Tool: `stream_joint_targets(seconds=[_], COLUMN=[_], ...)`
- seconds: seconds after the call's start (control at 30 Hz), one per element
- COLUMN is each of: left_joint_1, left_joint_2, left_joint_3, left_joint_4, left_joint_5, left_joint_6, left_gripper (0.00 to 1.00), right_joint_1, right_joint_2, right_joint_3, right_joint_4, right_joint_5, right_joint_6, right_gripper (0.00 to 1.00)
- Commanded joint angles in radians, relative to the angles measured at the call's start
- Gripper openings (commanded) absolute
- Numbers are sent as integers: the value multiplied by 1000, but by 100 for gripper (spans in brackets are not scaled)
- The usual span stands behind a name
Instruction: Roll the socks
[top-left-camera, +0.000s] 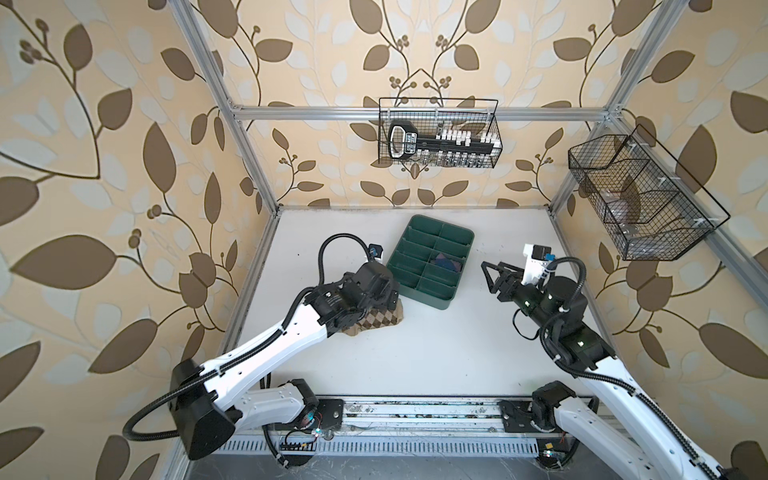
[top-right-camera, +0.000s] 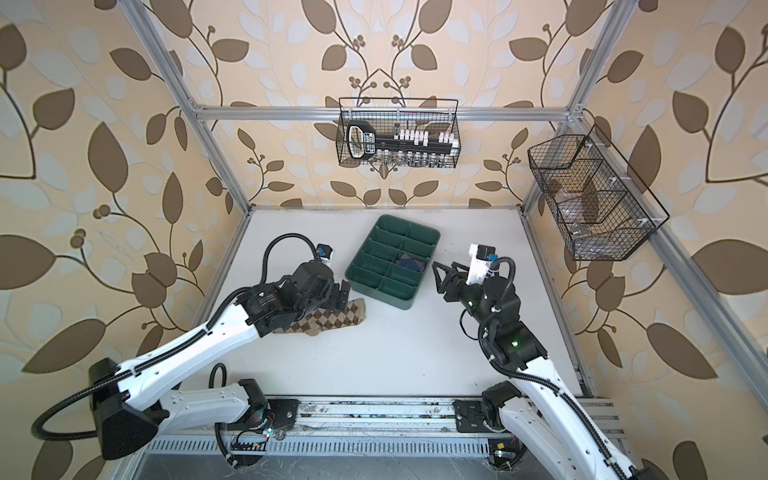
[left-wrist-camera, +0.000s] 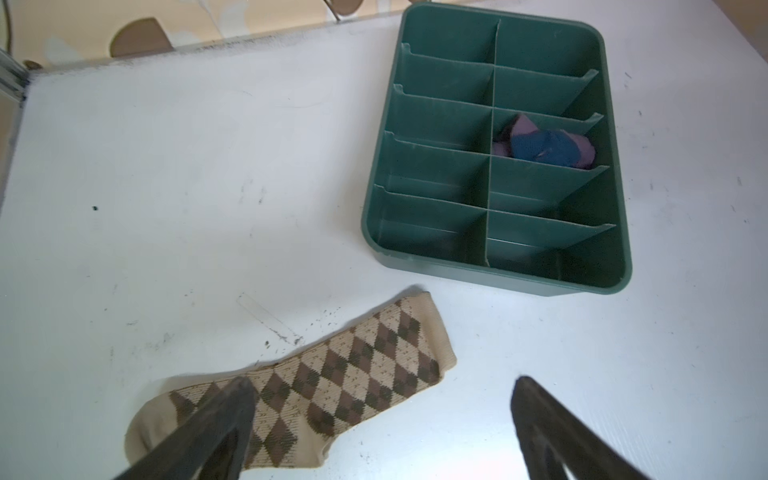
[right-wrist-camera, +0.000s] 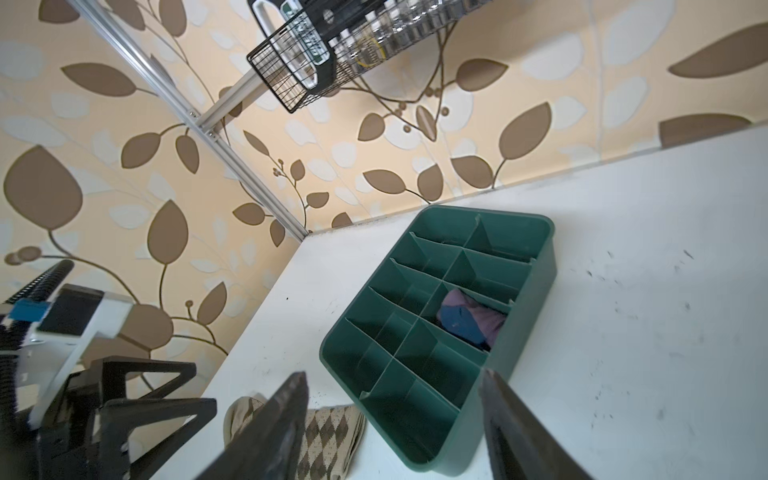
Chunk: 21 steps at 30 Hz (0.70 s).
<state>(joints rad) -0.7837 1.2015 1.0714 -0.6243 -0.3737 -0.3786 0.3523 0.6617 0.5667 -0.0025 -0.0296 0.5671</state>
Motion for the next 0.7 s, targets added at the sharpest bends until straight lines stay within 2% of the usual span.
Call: stream_joint_targets(seconds=[0.0, 0.13, 0.3, 0.47, 0.6, 0.67], left_joint_1=[7, 89, 216, 243, 244, 243], left_joint_2=[87, 267, 517, 733, 826, 851], left_joint_3=[114, 261, 433, 571, 620, 628], left_joint_4=[-39, -62, -59, -46, -41, -46], left_joint_5=[6, 56, 115, 102, 100, 91], left_joint_6=[-17, 64, 121, 154, 147, 137], left_gripper=[98, 97, 93, 86, 83, 76], right_joint_1=[-2, -1, -3, 4, 4, 3], right_joint_2=[-138, -290, -290, -258, -265, -262], right_joint_3=[-134, -281, -324, -343, -359, -362], right_joint_4=[34, 85, 40, 16, 21, 28], right_joint_5=[73, 68, -42, -116, -142, -146], right_joint_6=[135, 114, 69, 26, 10, -1], right_gripper=[65, 60, 60, 60, 60, 58])
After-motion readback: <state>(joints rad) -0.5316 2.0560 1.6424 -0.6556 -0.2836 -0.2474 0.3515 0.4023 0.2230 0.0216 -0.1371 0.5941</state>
